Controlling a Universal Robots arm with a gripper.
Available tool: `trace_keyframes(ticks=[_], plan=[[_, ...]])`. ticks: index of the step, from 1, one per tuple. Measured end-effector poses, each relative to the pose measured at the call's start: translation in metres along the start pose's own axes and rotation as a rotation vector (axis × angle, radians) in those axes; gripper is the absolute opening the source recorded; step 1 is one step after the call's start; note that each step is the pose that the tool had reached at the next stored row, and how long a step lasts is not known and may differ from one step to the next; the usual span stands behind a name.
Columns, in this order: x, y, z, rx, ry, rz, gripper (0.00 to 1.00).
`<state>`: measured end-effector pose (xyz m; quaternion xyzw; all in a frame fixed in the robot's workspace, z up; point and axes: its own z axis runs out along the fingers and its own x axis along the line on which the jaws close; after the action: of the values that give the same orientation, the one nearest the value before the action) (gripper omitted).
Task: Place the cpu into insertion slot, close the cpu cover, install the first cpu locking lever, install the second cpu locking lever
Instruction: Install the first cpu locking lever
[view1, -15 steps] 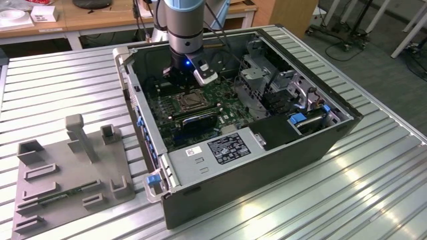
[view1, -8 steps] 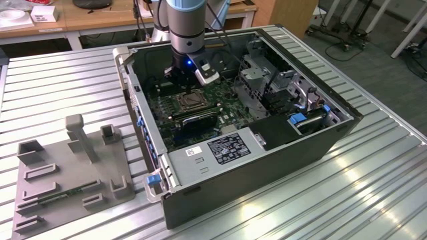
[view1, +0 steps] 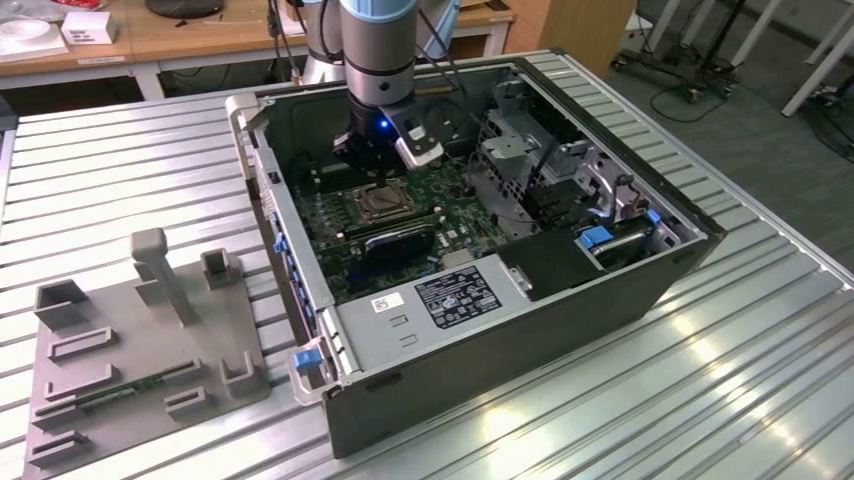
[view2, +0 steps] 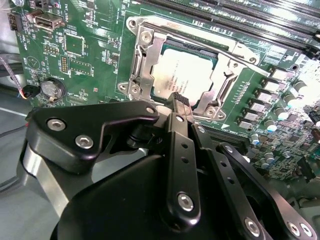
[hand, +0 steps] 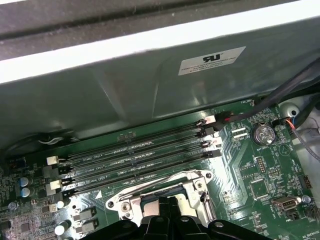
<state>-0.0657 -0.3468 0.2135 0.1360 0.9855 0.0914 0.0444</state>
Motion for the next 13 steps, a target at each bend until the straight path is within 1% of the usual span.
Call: trace_keyframes(ticks=[4, 10, 11, 12, 13], plan=[[-0.0001, 0.0, 0.0, 0.0004, -0.0001, 0.0, 0.11], [-0.0001, 0.0001, 0.0001, 0.0058, 0.0004, 0.0, 0.11], [-0.0002, 0.0001, 0.0001, 0.0081, 0.0016, 0.0, 0.11], [-0.0003, 0.0001, 0.0, 0.0121, 0.0035, -0.001, 0.11], [-0.0003, 0.0001, 0.0, 0.0177, 0.006, -0.001, 0.11]])
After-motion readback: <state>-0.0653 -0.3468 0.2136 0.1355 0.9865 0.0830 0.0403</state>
